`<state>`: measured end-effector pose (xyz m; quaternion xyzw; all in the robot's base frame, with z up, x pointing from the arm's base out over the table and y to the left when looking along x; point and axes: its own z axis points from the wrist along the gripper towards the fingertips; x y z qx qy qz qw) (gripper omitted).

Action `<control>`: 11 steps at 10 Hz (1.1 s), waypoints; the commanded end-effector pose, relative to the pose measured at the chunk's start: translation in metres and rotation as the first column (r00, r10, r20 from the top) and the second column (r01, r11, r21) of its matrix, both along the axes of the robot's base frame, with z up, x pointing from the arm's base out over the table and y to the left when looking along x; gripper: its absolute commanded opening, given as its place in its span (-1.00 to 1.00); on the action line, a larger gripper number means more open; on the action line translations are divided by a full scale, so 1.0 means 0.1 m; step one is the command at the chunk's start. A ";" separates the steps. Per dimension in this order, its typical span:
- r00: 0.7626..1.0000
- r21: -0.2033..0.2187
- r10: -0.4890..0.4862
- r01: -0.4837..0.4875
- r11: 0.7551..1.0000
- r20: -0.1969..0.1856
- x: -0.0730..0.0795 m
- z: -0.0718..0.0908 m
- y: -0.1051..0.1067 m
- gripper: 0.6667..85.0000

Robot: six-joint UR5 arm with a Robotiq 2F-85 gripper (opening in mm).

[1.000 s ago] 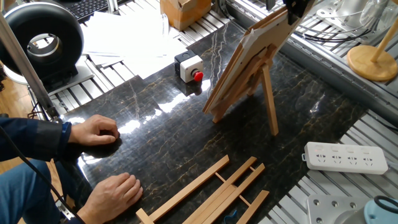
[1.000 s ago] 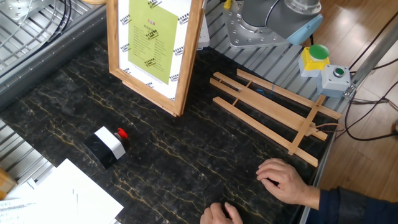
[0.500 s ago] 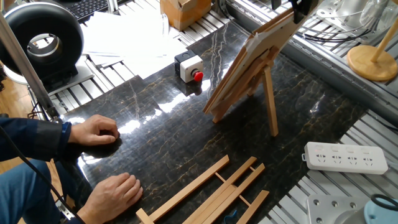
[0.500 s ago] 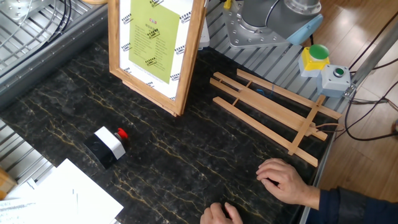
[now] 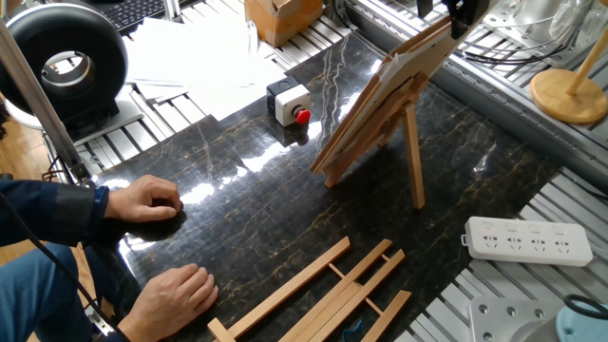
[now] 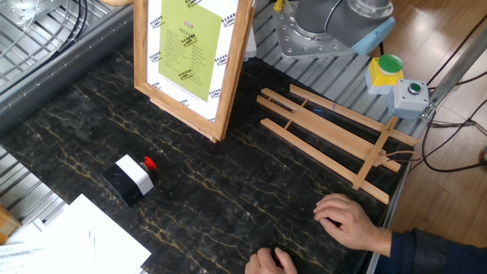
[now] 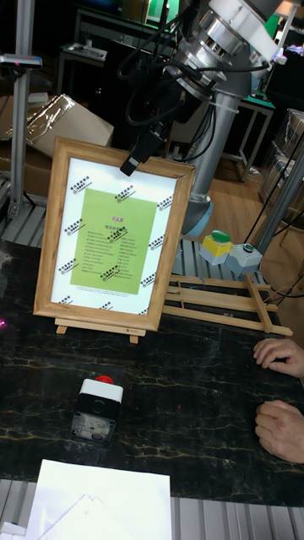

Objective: Put the photo frame on the bracket

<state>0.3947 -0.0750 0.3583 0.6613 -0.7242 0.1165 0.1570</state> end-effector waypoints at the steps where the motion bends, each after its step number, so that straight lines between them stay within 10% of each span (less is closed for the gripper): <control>1: 1.000 0.023 -0.016 0.016 1.000 -0.013 -0.04 -0.02 0.06 0.30; 11: 0.994 0.053 -0.066 0.070 0.996 -0.086 -0.21 -0.06 0.13 0.29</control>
